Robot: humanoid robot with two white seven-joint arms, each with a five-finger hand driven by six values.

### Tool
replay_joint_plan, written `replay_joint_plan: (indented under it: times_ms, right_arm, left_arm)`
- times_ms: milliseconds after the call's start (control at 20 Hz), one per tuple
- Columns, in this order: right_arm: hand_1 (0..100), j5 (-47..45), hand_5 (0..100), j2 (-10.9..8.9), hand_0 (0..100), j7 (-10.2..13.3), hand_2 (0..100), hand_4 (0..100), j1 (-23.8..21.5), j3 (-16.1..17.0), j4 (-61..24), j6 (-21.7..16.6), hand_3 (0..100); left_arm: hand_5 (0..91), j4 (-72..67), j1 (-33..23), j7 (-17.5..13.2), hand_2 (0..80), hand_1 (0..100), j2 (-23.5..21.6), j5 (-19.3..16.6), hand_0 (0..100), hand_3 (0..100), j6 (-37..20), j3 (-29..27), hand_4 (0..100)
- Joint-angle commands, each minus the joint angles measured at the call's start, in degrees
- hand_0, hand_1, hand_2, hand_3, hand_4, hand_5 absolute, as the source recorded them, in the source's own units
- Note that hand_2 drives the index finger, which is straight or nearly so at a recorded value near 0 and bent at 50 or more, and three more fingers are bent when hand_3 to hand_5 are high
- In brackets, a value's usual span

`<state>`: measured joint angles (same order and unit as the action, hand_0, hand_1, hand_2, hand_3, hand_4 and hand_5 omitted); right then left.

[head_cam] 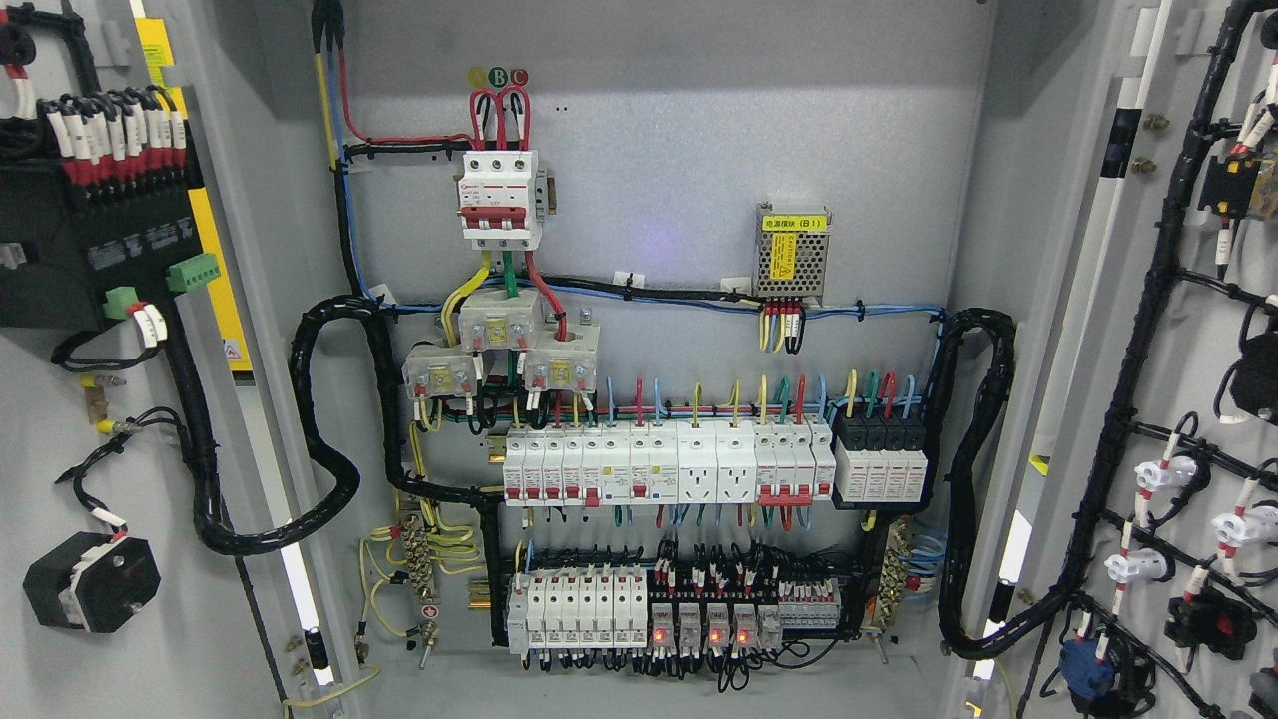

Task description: Open door with both hands

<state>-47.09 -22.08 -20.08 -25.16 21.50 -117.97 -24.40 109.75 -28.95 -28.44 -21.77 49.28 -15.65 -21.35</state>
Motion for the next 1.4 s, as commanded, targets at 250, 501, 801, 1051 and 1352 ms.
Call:
replay_joint_plan:
  times_ms: [250, 501, 801, 1051, 1352]
  right_arm:
    - [8, -1.4, 0, 0.46, 22, 0.0, 0, 0, -0.4, 5.7, 1.2, 0.2, 0]
    - [8, -1.4, 0, 0.46, 22, 0.0, 0, 0, -0.5, 6.6, 1.4, 0.2, 0]
    - [8, -1.4, 0, 0.63, 22, -0.1, 0, 0, -0.5, 6.7, 2.2, 0.2, 0]
    - [8, -1.4, 0, 0.72, 22, -0.1, 0, 0, -0.5, 6.7, 2.8, 0.2, 0]
    - [8, -1.4, 0, 0.72, 22, -0.3, 0, 0, -0.5, 6.7, 3.0, 0.1, 0]
  left_arm:
    - [0.0, -12.7, 3.6, -0.5, 0.0, 0, -12.2, 7.4, 0, 0, 1.2, -2.9, 0]
    - [0.0, -13.1, 3.7, -1.2, 0.0, 0, -12.7, 7.5, 0, 0, 1.2, -3.0, 0]
    - [0.0, -15.7, 3.9, -1.2, 0.0, 0, -12.9, 7.5, 0, 0, 1.2, -3.2, 0]
    - [0.0, -18.0, 4.0, -1.2, 0.0, 0, -14.0, 7.5, 0, 0, 1.2, -4.3, 0]
    - [0.0, -20.1, 4.9, -1.2, 0.0, 0, -14.1, 7.9, 0, 0, 1.2, -4.8, 0]
